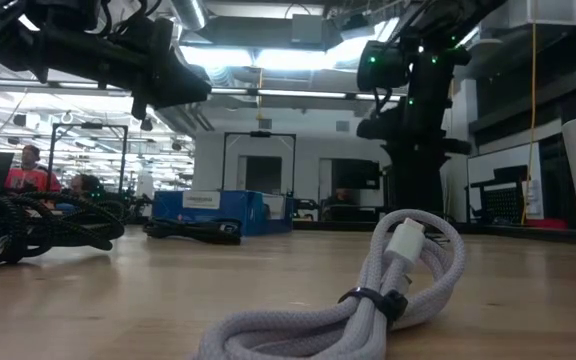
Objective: Pick and place USB-C Cables
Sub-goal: Put the top right black charger cable into the white bin
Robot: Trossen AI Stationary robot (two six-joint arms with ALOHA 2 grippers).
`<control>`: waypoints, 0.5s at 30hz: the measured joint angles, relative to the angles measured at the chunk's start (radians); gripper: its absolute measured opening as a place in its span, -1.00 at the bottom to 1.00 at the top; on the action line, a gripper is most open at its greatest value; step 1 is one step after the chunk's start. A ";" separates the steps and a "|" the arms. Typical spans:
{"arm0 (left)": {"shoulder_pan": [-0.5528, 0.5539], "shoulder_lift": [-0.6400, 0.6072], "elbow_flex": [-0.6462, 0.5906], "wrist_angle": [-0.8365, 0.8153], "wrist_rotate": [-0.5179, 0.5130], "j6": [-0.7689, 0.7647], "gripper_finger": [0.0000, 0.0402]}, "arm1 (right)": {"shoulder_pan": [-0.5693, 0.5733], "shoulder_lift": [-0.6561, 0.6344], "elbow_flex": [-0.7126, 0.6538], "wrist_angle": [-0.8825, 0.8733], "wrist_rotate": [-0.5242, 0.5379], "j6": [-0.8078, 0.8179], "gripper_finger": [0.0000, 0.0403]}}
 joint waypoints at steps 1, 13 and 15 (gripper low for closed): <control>0.000 0.000 0.000 0.002 0.000 0.000 -0.51 | 0.000 0.000 -0.010 0.009 -0.004 0.017 -0.36; 0.000 0.000 0.000 0.008 -0.020 0.002 -0.51 | 0.067 0.001 -0.181 0.259 -0.111 0.166 -0.36; 0.000 0.000 0.000 0.008 -0.030 0.002 -0.51 | 0.083 0.001 -0.194 0.264 -0.111 0.182 -0.36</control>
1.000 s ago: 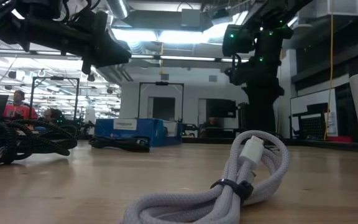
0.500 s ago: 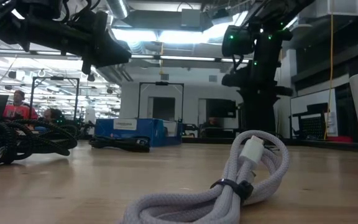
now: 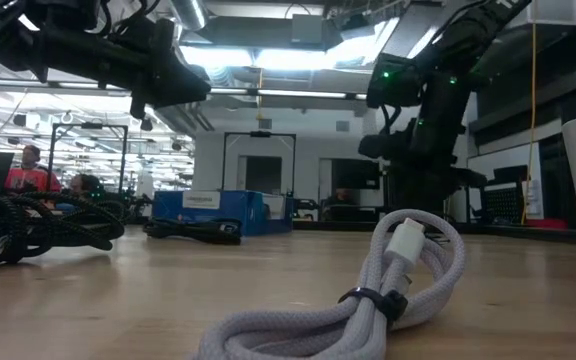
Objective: Pick and place USB-C Cables
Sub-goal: Put the top right black charger cable into the white bin
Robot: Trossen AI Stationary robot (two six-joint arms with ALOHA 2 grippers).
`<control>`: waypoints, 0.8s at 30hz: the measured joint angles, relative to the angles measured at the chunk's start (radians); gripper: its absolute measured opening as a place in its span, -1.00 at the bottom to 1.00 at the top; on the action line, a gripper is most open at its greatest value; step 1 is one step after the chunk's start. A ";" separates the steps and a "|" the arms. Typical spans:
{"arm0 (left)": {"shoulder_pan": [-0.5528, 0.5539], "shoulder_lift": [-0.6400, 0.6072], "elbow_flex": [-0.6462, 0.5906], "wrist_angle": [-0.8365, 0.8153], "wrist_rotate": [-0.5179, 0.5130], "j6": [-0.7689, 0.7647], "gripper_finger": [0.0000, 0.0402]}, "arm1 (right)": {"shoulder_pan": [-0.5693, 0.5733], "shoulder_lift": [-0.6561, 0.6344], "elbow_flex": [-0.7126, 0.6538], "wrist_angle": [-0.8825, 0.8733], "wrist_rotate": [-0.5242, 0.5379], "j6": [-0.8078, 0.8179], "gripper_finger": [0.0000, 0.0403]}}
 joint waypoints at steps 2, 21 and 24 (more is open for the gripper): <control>0.000 0.000 0.000 0.000 -0.006 0.000 -0.51 | 0.016 0.000 -0.015 -0.002 0.001 0.023 -0.36; 0.000 0.000 0.000 0.002 -0.009 0.001 -0.51 | 0.211 -0.027 -0.036 -0.038 0.231 -0.048 -0.81; 0.000 0.000 0.000 0.002 -0.013 0.008 -0.51 | 0.298 -0.067 0.035 -0.185 0.294 -0.051 -0.81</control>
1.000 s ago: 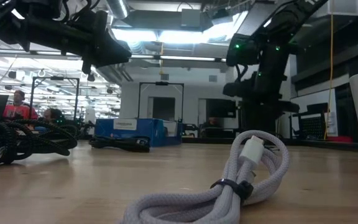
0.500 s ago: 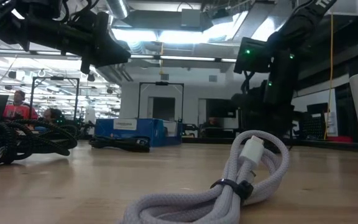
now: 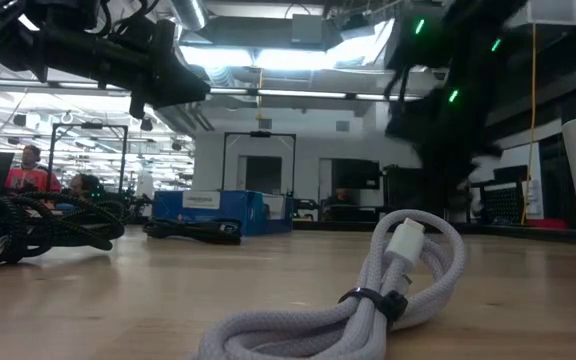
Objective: Pick and place USB-C Cables
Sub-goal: Put the top right black charger cable into the white bin
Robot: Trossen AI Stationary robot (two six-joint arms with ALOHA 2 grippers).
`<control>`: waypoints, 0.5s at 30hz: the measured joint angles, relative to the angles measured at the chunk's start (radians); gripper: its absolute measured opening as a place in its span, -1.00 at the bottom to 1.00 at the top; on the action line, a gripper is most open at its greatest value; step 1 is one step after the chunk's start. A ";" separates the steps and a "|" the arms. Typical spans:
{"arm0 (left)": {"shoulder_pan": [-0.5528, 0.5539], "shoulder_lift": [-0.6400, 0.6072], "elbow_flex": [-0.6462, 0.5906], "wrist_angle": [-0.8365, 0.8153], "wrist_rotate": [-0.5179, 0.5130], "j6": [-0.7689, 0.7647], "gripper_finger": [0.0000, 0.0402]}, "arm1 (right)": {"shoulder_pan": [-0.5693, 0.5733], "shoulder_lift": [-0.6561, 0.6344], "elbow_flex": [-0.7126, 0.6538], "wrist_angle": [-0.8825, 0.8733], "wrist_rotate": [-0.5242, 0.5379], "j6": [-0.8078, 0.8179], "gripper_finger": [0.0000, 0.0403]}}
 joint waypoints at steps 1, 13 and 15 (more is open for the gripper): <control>0.000 0.000 0.000 0.000 0.000 0.000 -0.51 | 0.034 -0.014 0.026 -0.054 0.012 0.012 -0.81; 0.000 0.000 0.000 0.000 -0.003 0.000 -0.51 | 0.468 -0.073 0.269 -0.278 -0.140 0.173 -0.81; 0.000 0.000 0.000 0.000 -0.005 0.000 -0.51 | 0.537 -0.065 0.282 -0.269 -0.143 0.208 -0.81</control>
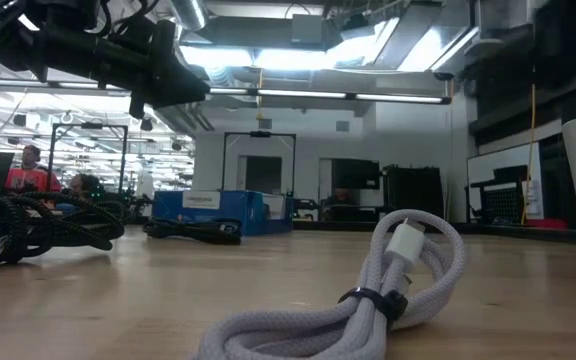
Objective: Pick and place USB-C Cables
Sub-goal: Put the top right black charger cable into the white bin
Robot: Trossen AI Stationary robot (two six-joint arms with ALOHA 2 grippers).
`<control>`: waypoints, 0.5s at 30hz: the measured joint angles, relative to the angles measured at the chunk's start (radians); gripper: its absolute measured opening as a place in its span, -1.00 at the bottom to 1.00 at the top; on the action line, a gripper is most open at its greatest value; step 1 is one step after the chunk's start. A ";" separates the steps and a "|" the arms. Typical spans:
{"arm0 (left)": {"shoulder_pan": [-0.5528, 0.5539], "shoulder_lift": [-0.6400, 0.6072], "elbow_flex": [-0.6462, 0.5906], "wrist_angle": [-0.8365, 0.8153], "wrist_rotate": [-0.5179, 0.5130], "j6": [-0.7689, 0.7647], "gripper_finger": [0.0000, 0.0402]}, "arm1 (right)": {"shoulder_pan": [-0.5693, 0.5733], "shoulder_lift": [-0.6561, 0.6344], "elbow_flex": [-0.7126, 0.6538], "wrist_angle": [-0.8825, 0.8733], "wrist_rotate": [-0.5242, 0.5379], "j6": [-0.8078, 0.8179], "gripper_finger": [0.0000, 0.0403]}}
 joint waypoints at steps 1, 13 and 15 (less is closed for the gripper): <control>0.000 0.000 0.000 0.000 -0.006 0.000 -0.51 | 0.029 0.003 0.003 0.004 0.001 0.028 -0.81; 0.000 0.000 0.000 0.000 -0.049 0.000 -0.51 | 0.256 0.008 0.002 0.094 -0.027 0.359 -0.72; 0.000 0.000 0.000 0.000 -0.049 0.000 -0.51 | 0.273 0.008 0.002 0.100 -0.026 0.354 -0.67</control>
